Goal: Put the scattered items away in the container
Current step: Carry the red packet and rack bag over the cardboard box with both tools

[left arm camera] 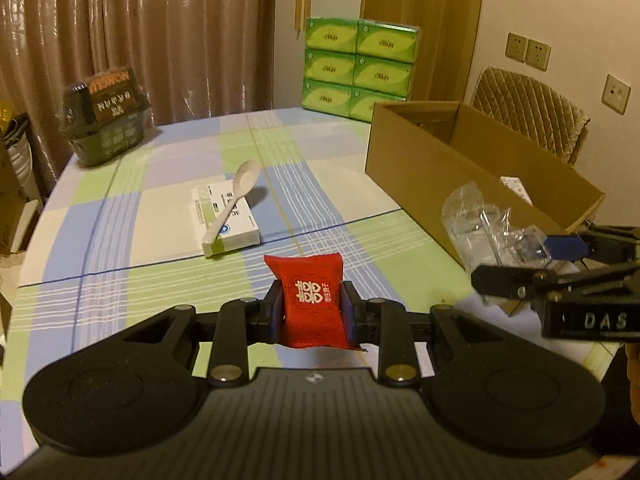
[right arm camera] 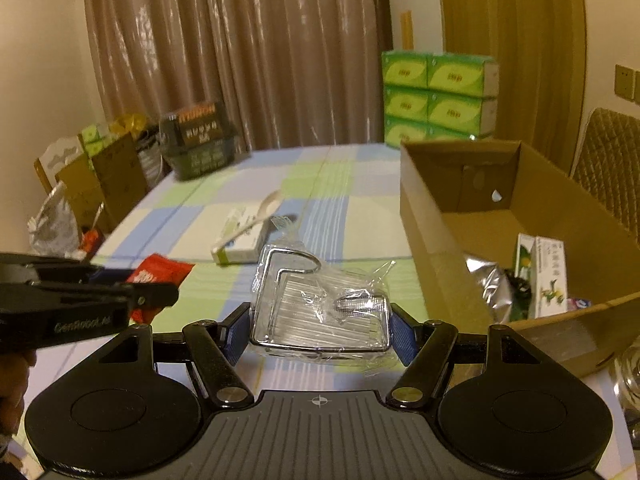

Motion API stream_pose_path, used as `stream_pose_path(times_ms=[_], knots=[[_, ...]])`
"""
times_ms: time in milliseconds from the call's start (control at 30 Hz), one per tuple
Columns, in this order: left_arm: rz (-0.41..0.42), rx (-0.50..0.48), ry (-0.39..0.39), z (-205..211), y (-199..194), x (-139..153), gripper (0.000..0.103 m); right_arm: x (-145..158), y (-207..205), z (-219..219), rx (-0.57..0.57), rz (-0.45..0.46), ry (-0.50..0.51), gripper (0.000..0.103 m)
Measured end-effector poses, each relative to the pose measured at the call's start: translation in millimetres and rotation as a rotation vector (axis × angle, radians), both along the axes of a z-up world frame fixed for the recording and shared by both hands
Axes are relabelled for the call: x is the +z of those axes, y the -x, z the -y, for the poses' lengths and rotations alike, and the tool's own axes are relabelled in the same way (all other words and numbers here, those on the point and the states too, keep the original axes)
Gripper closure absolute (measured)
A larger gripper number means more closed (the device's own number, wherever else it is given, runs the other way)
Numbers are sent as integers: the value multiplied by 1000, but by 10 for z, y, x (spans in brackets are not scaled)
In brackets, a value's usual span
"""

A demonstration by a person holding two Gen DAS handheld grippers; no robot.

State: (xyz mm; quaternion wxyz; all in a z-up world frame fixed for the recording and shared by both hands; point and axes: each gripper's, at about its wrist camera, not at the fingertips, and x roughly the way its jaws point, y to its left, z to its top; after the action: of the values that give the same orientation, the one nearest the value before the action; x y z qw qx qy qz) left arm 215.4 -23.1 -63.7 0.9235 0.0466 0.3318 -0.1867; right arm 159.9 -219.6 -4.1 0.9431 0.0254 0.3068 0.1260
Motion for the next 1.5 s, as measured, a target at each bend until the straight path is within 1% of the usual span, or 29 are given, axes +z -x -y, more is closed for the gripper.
stream_pose_path(times_ms=[200,367,667,867,1133,1500], knots=[[26,7,-8,63,224,210,79,238,142,91,-4,52,-21,36],[37,-2,-8,189,348,324,79,361,226,268,-32,79,-32,36],[56,-75,-4,578,471,472,79,563,311,797,-146,130,-38,36],[66,-142,-3,950,451,555,79,576,280,1181,-218,129,-32,36],[61,-223,16,1460,309,584,79,536,174,1632,-276,127,-23,36],[51,-279,60,2050,19,526,79,412,-17,1979,-311,112,-18,36]])
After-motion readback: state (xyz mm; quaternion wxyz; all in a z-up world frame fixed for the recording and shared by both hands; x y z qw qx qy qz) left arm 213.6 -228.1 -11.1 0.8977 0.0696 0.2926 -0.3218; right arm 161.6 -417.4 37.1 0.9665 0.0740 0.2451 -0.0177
